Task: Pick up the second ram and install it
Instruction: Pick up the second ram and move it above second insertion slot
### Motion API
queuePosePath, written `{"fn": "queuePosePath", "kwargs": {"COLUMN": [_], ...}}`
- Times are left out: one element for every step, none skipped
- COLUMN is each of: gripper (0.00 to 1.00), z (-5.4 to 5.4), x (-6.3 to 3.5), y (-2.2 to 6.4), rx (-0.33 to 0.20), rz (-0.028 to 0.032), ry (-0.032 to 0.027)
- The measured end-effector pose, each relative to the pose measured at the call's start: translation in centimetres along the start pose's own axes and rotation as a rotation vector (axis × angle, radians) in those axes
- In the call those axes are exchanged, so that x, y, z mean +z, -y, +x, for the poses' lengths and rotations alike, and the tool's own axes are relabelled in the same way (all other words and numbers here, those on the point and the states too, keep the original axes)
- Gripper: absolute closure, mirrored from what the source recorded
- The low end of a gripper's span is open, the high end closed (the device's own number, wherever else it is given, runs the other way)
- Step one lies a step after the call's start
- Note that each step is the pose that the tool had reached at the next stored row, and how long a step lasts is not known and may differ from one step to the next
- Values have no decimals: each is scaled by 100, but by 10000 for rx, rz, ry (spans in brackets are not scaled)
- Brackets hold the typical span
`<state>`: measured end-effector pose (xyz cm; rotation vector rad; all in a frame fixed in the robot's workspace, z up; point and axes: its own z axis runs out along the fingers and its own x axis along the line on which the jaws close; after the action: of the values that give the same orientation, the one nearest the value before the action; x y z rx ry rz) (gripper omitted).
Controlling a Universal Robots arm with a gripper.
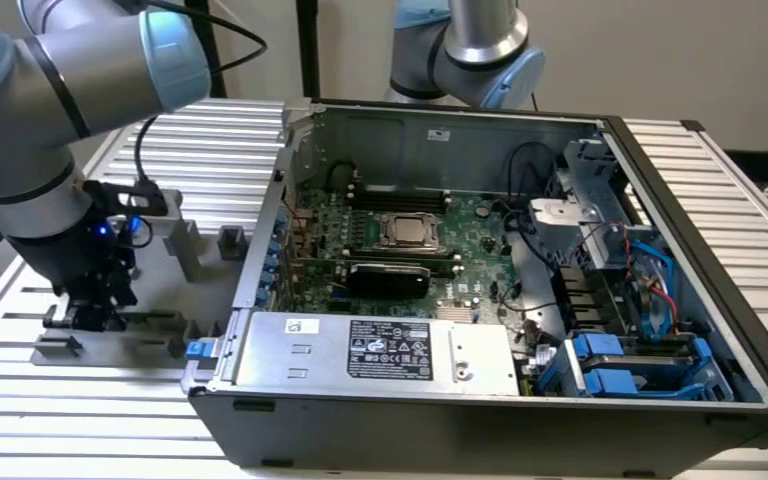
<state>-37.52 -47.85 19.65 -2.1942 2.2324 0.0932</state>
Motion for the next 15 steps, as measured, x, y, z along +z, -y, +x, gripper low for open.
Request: {"fn": "queuePosePath", "kwargs": {"gripper": [100, 100, 100, 100, 100, 100, 100, 100, 100, 100, 100, 100, 100, 100, 100], "z": [0, 0, 0, 0, 0, 1, 1, 1, 1, 1, 1, 0, -1, -1, -1], "x": [1, 2, 3, 4, 7, 13, 19, 24, 29, 30, 31, 32, 32, 33, 33], "y": [3, 5, 6, 7, 8, 8, 9, 9, 9, 9, 9, 9, 9, 9, 9], "rx": [-4, -6, -7, -9, -12, -16, -20, -24, -27, -29, -30, -31, -31, -30, -30], "rz": [1, 1, -1, -2, -1, 2, 4, 4, 5, 2, 2, 3, 4, 4, 4], "ry": [1, 1, 0, -1, 0, 1, 1, 0, 0, -2, -2, -2, -1, 0, -1]}}
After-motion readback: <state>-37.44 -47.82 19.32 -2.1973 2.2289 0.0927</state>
